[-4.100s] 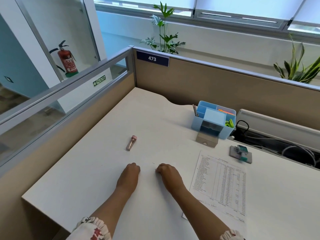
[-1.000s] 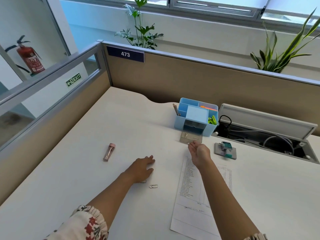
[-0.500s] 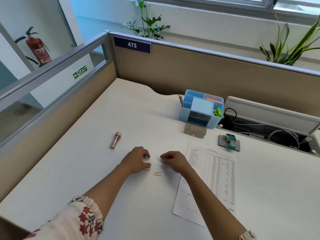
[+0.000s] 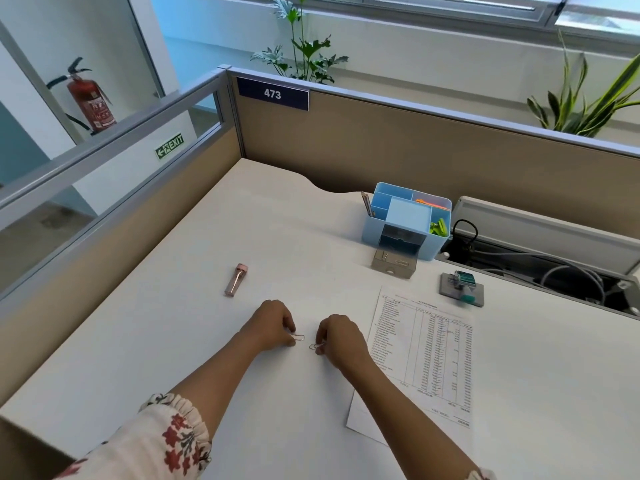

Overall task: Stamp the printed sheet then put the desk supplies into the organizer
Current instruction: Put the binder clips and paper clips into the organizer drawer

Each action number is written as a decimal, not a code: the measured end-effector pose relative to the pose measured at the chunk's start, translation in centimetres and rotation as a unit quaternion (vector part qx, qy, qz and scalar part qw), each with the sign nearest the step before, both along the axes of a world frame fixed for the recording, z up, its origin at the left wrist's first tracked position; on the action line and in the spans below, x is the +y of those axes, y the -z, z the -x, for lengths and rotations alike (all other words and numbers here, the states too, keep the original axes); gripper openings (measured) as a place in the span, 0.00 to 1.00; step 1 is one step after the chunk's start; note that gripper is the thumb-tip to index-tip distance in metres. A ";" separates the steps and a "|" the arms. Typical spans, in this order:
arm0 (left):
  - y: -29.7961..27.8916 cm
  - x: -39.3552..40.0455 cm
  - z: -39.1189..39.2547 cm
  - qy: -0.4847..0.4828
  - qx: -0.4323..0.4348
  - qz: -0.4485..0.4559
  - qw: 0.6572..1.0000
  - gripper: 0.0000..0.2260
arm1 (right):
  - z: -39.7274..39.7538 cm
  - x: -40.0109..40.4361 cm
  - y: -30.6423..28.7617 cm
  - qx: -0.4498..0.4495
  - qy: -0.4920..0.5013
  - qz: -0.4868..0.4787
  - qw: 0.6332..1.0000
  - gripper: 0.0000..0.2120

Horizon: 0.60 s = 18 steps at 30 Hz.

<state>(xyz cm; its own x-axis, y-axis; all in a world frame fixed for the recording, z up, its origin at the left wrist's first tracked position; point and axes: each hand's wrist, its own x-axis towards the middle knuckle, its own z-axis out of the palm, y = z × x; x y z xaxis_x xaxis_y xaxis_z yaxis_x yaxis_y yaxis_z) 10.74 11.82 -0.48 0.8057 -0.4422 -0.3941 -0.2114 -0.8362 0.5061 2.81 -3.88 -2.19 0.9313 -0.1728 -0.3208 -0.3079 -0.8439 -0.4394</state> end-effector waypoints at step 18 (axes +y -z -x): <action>0.5 -0.9 0.3 -0.006 0.022 0.019 1.000 0.08 | 0.5 0.5 0.5 -0.018 0.002 -0.001 1.000 0.05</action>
